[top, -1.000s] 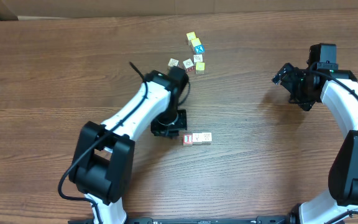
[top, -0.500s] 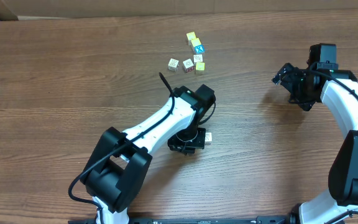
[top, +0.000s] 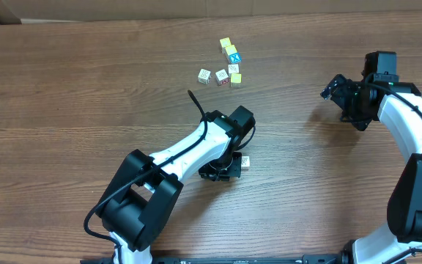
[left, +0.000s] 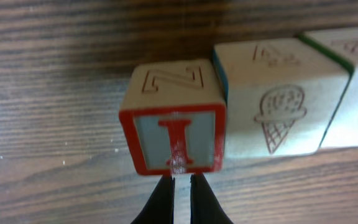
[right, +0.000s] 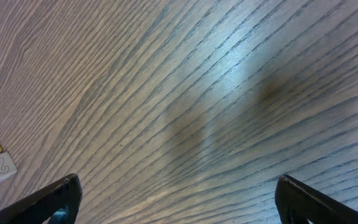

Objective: Flip 4 blocks

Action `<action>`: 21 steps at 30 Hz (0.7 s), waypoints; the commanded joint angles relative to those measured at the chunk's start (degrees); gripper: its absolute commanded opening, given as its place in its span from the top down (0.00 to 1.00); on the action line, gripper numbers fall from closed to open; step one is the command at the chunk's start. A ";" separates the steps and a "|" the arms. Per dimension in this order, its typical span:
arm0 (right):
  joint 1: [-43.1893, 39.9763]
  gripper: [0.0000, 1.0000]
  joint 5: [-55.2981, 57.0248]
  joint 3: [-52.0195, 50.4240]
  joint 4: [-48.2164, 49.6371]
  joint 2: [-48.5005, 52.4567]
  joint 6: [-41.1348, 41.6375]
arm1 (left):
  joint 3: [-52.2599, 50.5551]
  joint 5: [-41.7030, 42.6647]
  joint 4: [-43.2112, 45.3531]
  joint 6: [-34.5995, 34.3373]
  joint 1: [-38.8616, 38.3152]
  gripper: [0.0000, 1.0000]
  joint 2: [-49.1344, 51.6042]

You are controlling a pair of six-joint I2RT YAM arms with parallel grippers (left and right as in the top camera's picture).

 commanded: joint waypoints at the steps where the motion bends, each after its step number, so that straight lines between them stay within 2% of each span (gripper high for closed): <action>1: 0.11 0.00 -0.31 1.05 0.15 0.13 -0.24 | -0.17 -1.29 1.05 -0.87 -0.11 0.96 -0.98; 13: 0.11 0.00 -0.31 1.05 0.15 0.13 -0.24 | -0.15 -1.62 2.60 -0.72 0.00 0.96 -0.98; 21: 0.11 0.00 -0.31 1.05 0.15 0.13 -0.24 | 2.10 0.07 -0.87 0.81 0.39 0.96 -4.61</action>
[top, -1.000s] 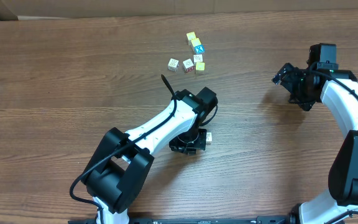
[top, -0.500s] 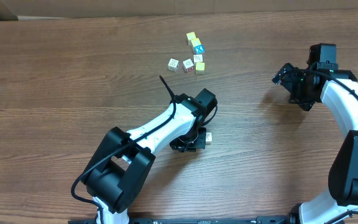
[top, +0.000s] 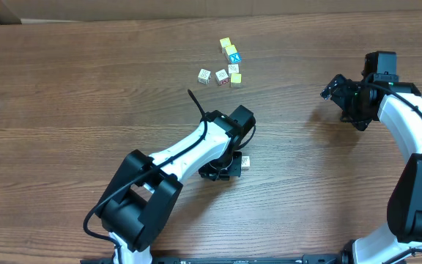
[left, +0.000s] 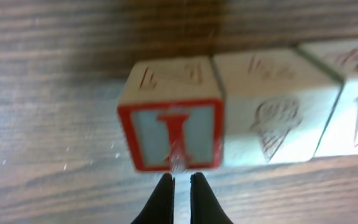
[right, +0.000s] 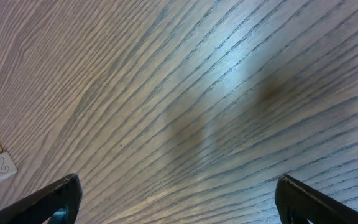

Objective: Flip 4 blocks

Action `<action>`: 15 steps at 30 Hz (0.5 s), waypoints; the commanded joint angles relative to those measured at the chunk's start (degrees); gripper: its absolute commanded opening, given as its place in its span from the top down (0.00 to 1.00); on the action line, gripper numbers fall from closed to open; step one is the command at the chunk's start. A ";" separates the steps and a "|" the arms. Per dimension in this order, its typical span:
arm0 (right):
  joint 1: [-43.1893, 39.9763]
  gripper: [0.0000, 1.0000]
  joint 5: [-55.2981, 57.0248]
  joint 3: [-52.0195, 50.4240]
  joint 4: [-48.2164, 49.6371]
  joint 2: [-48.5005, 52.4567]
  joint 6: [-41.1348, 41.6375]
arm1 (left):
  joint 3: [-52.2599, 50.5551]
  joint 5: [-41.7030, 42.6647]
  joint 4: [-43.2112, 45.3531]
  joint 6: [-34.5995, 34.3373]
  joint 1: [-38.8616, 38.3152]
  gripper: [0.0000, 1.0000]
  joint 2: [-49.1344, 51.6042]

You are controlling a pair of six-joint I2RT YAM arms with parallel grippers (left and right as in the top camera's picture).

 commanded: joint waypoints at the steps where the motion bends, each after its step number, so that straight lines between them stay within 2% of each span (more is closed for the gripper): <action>1: 0.11 0.00 -0.33 1.05 0.17 0.13 -0.24 | 2.25 0.44 -0.72 1.01 0.72 0.96 -5.40; 6: 0.11 0.00 -0.33 1.05 0.17 0.13 -0.24 | 2.49 -1.70 -0.85 1.14 4.37 0.96 -10.71; 10: 0.11 0.00 -0.33 1.05 0.17 0.13 -0.24 | 2.49 -4.70 0.02 1.29 8.57 0.96 -11.10; 15: 0.11 0.00 -0.33 1.05 0.17 0.13 -0.24 | 6.54 -0.61 3.80 7.02 15.32 0.96 -11.04</action>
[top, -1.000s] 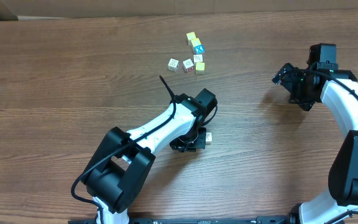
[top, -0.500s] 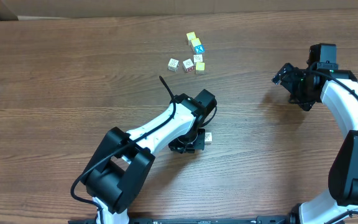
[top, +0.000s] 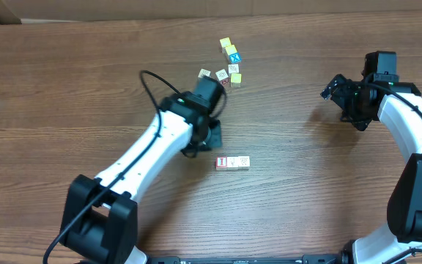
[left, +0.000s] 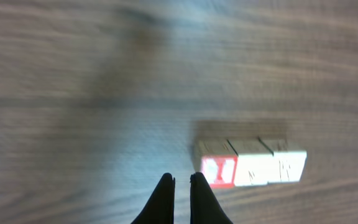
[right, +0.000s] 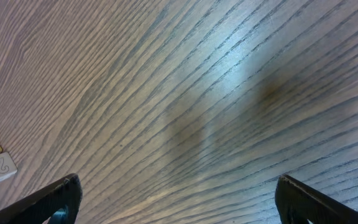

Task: Flip 4 blocks
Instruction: 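Move the left gripper back up to the block cluster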

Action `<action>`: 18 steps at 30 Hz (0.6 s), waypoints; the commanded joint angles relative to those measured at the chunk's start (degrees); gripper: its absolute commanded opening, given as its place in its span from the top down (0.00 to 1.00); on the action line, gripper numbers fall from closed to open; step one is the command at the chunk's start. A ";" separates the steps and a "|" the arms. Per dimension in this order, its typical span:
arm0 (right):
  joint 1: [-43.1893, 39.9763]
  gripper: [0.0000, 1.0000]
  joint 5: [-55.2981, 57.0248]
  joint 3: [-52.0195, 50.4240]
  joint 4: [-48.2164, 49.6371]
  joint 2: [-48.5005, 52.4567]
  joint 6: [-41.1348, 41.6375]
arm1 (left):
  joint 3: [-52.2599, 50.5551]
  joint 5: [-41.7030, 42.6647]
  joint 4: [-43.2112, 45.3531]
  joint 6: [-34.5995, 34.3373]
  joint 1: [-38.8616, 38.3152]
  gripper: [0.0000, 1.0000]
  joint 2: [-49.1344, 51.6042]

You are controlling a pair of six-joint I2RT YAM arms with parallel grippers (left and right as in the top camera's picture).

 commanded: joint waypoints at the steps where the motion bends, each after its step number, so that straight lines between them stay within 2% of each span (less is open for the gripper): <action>1: 0.11 0.00 -0.31 1.05 0.22 0.13 -0.24 | 6.45 2.27 -0.02 5.25 4.44 0.96 -0.07; 3: 0.11 0.00 -0.31 1.05 0.22 0.13 -0.24 | 11.23 2.62 -0.81 6.97 6.19 0.93 -0.07; 4: 0.11 0.00 -0.31 1.05 0.22 0.13 -0.24 | 14.01 2.60 -1.11 8.00 6.95 0.86 -0.04; 5: 0.11 0.00 -0.31 1.05 0.22 0.13 -0.24 | 16.76 2.56 -1.18 9.05 7.58 0.75 0.04; 7: 0.11 0.00 -0.31 1.05 0.22 0.13 -0.24 | 21.44 2.56 -1.05 11.13 8.41 0.44 0.15; 8: 0.11 0.00 -0.31 1.05 0.22 0.13 -0.24 | 23.34 2.58 -0.66 12.35 8.59 0.34 0.24; 10: 0.11 0.00 -0.31 1.05 0.22 0.13 -0.24 | 25.90 1.40 1.75 14.40 8.59 0.23 0.31; 18: 0.11 0.00 -0.31 1.05 0.22 0.13 -0.24 | 25.77 -5.97 14.27 14.73 7.93 0.22 3.34</action>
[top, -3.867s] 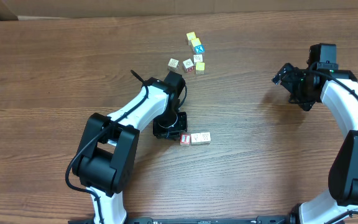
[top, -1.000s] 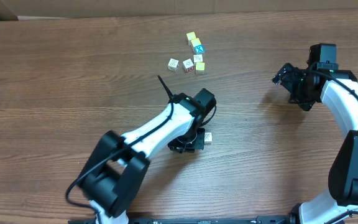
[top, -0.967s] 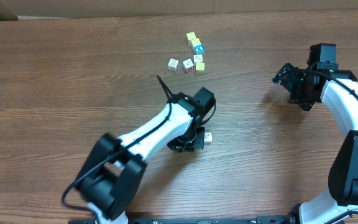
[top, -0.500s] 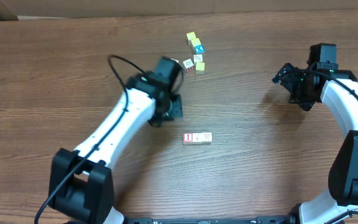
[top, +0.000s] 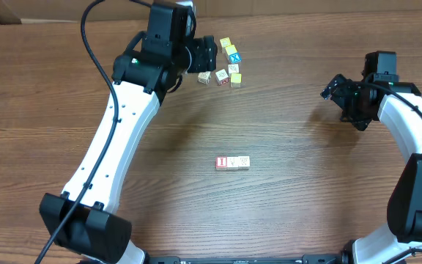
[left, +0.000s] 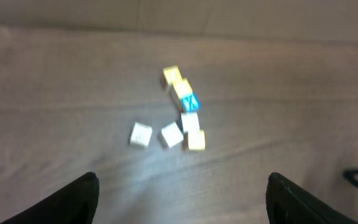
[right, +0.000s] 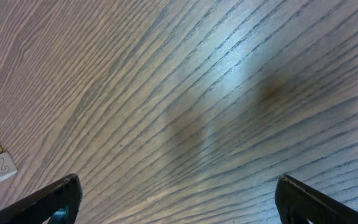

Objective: Flip 4 blocks

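Observation:
A row of three blocks (top: 232, 162), its left one with a red I, lies mid-table. Several loose blocks (top: 228, 62) sit in a cluster at the far side: yellow, blue and pale ones. In the left wrist view the same cluster (left: 180, 111) appears small and blurred, well ahead of the fingers. My left gripper (top: 202, 54) hangs high just left of the cluster, open and empty (left: 182, 199). My right gripper (top: 335, 88) is off at the right, open (right: 179, 199) over bare wood.
The wooden table (top: 64, 147) spreads brown all round. A cardboard edge shows at the far left corner. Two blocks peek in at the left edge of the right wrist view.
My left gripper was shut and low between the row and the cluster. Now it is open, higher, and beside the loose cluster at the far side. The right arm has not moved.
My left gripper was shut and close against the red I block, which sat slightly askew at the row's left end. Then the block stood flush with the row. Then the gripper was away from the row, still shut. Now it is open by the cluster.

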Action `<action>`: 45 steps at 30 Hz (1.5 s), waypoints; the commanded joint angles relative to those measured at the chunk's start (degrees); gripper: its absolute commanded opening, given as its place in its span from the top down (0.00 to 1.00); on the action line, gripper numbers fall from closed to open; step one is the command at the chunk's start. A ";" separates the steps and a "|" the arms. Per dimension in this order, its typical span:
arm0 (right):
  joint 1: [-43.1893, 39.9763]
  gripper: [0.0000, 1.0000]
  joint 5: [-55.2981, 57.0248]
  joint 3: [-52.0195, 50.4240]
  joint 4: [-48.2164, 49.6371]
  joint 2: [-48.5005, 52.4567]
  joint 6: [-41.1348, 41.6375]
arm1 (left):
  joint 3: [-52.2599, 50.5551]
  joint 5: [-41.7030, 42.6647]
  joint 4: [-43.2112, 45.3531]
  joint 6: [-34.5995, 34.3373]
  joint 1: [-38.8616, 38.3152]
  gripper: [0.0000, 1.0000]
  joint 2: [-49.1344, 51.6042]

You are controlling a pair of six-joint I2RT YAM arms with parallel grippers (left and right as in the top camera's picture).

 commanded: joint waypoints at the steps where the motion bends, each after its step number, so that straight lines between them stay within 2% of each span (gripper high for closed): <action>1: 0.11 0.00 -0.33 1.05 0.17 0.13 -0.24 | 0.24 -5.33 2.71 2.08 -0.28 0.22 3.58; 16: 0.11 0.00 -0.33 1.05 0.17 0.13 -0.24 | 0.24 -6.23 10.62 5.31 -0.26 0.23 24.92; 21: 0.11 0.00 -0.33 1.05 0.17 0.13 -0.24 | 0.24 -6.29 14.25 6.40 0.04 0.13 29.09; 23: 0.11 0.00 -0.33 1.05 0.17 0.13 -0.24 | 0.24 -6.29 15.37 7.17 0.04 0.13 30.08; 27: 0.11 0.00 -0.33 1.05 0.17 0.13 -0.24 | 0.24 -6.32 16.04 8.55 0.07 0.18 31.01; 30: 0.11 0.00 -0.33 1.05 0.17 0.13 -0.24 | 0.22 -7.93 15.96 8.52 0.17 0.32 31.26; 34: 0.11 0.00 -0.33 1.05 0.17 0.13 -0.24 | 0.22 -9.09 15.93 8.52 0.37 0.39 31.26; 35: 0.11 0.00 -0.33 1.05 0.17 0.13 -0.24 | 0.22 -9.09 15.91 8.52 0.37 0.45 31.26; 37: 0.11 0.00 -0.33 1.05 0.17 0.13 -0.24 | 0.22 -9.03 15.78 8.50 0.37 0.51 31.26; 45: 0.11 0.00 -0.33 1.05 0.17 0.13 -0.24 | 0.04 -9.09 14.84 8.50 0.48 0.46 31.26</action>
